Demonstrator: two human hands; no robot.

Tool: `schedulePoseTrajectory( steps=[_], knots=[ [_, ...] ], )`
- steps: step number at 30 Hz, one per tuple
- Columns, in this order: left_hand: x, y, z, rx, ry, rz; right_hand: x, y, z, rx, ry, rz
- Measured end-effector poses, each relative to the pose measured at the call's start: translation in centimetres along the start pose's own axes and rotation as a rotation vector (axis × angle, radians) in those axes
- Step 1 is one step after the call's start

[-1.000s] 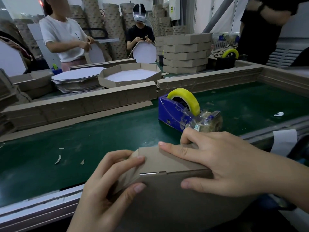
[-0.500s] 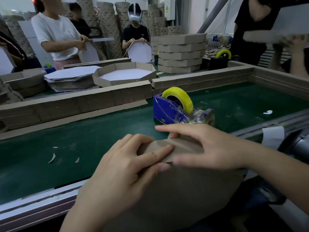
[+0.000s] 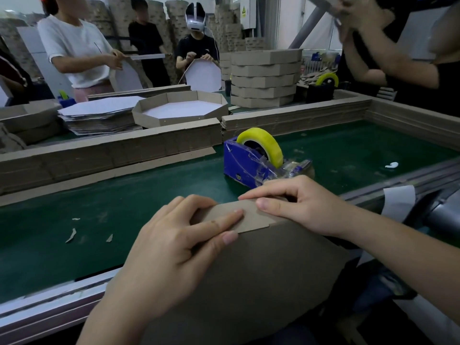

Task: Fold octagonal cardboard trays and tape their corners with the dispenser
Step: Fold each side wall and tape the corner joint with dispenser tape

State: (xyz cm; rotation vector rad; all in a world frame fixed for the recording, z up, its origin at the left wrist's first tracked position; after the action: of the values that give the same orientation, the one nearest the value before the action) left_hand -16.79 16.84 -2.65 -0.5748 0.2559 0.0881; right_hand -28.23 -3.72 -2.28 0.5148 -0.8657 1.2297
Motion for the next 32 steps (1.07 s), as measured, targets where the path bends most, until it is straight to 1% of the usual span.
schedulePoseTrajectory(
  steps=[6,9,11,14,16,19,21,24,27,32],
  knots=[
    [-0.1,-0.2,0.5,0.063,-0.028,-0.015,-0.2,-0.1,-0.4,-0.029,0.039,0.045],
    [-0.5,-0.6,0.7,0.095,-0.093,-0.060,-0.3,-0.2,-1.0,-0.074,0.038,0.079],
    [-0.8,-0.9,0.6,0.109,-0.137,-0.058,-0.4,-0.3,-1.1,-0.086,0.035,0.092],
    [-0.8,-0.8,0.3,0.097,-0.139,-0.052,-0.8,-0.2,-0.7,-0.036,-0.093,0.024],
    [-0.6,-0.6,0.3,0.079,-0.132,-0.067,-1.7,0.0,-0.2,-0.049,-0.217,-0.045],
    [-0.4,-0.6,0.3,0.067,-0.135,-0.067,-3.3,0.3,-0.2,-0.068,-0.206,-0.178],
    [-0.3,-0.8,0.1,0.064,-0.137,-0.059,-3.7,0.4,-0.8,-0.071,-0.222,-0.220],
    [-0.2,-0.8,0.1,0.053,-0.135,-0.059,-3.7,0.6,-1.1,-0.135,-0.274,-0.168],
    [-0.2,-0.6,0.0,0.053,-0.133,-0.057,-3.3,0.8,-1.1,-0.193,-0.243,-0.084],
    [-0.1,-0.5,-0.1,0.033,-0.134,-0.059,-3.3,0.7,-0.8,-0.205,-0.185,-0.085]
  ],
)
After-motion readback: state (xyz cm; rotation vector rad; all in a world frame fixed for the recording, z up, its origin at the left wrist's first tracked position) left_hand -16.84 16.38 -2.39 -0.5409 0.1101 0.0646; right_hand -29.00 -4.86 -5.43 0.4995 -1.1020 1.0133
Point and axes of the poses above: each hand's wrist, its own y-axis away from the middle knuckle, its own z-axis out of the back of the hand, x = y × z, the point moved 1 cm from there along -y, towards the middle knuckle, and after that the axes turned 7 degrees about -z, right-handed, at the moved point
